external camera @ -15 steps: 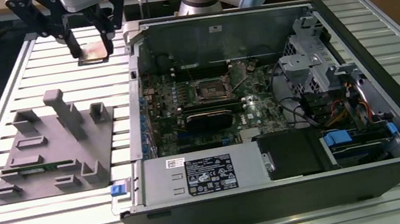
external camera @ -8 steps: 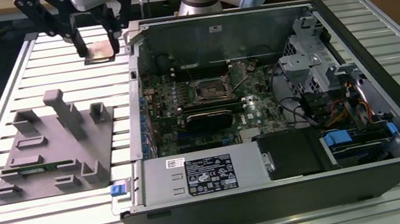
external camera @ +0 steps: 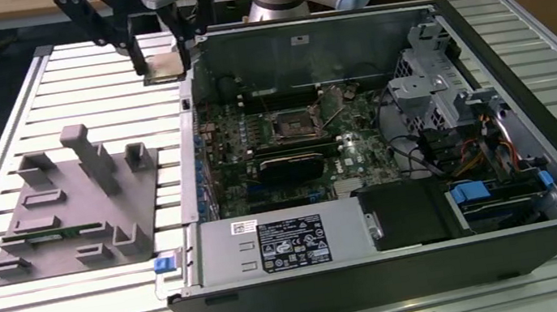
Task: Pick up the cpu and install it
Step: 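Pick up the cpu and move it towards the insertion slot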
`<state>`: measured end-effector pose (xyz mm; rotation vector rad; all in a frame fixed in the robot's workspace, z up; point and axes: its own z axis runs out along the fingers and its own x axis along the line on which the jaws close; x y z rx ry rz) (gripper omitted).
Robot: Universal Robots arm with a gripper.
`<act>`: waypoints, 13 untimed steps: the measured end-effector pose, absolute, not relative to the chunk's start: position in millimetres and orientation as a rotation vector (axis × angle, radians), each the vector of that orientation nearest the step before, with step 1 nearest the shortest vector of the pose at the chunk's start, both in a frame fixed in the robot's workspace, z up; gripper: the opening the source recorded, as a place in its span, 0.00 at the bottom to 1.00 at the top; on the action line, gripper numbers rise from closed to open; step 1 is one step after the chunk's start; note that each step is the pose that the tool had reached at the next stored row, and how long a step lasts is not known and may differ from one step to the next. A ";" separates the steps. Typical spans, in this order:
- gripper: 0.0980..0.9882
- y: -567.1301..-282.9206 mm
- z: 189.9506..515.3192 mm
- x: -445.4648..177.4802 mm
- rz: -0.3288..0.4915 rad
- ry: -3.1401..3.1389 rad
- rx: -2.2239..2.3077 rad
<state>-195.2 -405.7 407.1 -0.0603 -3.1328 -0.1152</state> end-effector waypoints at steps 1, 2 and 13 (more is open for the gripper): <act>0.48 -405.0 407.1 -192.0 -0.115 -3.133 -0.060; 0.48 -404.0 407.0 -188.7 -0.115 -3.134 -0.060; 0.48 -390.0 405.4 -145.5 -0.116 -3.148 -0.060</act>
